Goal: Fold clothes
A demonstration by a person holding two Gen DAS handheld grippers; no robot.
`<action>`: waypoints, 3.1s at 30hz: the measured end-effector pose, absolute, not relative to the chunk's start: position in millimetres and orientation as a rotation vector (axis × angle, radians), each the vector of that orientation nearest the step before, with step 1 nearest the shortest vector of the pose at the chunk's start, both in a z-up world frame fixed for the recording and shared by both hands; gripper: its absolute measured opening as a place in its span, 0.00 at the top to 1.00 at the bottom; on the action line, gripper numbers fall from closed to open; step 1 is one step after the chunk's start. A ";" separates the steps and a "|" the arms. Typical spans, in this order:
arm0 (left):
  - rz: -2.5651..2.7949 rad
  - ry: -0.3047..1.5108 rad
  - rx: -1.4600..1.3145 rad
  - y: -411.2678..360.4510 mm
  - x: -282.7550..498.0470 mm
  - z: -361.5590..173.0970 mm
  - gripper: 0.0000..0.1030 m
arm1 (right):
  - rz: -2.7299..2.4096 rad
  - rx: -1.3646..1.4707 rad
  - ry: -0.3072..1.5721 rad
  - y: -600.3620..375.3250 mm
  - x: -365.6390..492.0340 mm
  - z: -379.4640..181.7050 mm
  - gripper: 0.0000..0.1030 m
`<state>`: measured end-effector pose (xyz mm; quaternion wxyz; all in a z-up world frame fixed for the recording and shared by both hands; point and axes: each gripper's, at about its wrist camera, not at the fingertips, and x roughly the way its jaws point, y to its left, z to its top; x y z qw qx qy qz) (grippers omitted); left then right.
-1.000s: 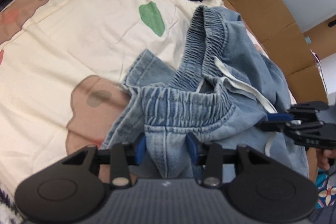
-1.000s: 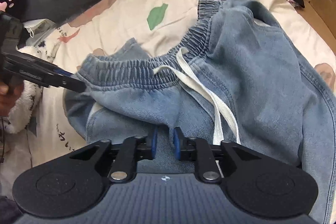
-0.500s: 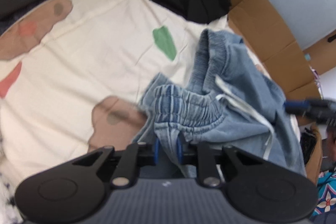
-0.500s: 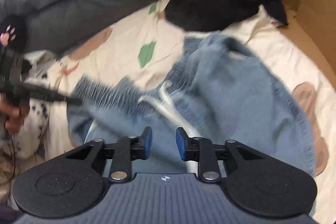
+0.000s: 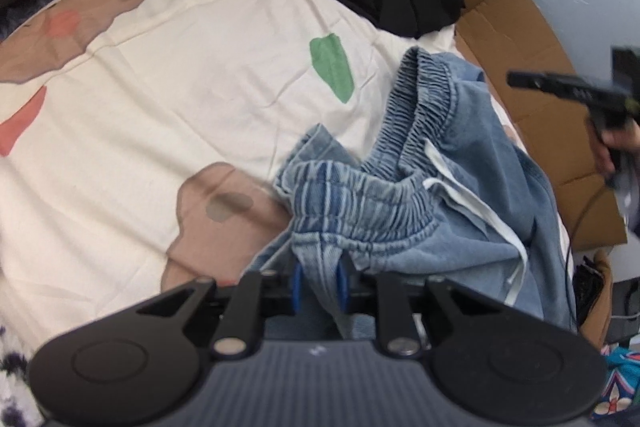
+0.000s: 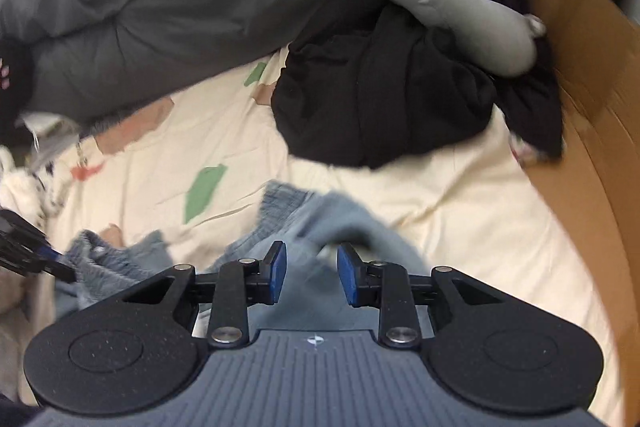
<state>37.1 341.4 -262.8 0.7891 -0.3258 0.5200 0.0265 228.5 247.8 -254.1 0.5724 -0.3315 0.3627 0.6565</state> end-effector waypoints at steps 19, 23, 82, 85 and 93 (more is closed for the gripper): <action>0.069 1.019 -0.747 343.1 16.7 -265.9 0.83 | 1.746 -1.638 0.650 359.2 182.3 -324.3 0.57; 0.062 1.008 -0.724 340.5 15.1 -262.2 0.83 | 1.762 -1.783 0.580 362.2 175.2 -334.7 0.56; 0.643 0.899 -0.768 472.7 3.6 -243.4 0.93 | 1.789 -1.212 0.528 490.2 118.3 -302.9 0.98; 0.660 0.947 -0.766 473.7 7.5 -260.3 0.87 | 1.764 -1.212 0.566 493.9 124.1 -321.6 0.94; 0.678 1.008 -0.810 477.5 9.5 -285.0 0.66 | 1.836 -1.279 0.597 492.0 136.0 -323.2 0.65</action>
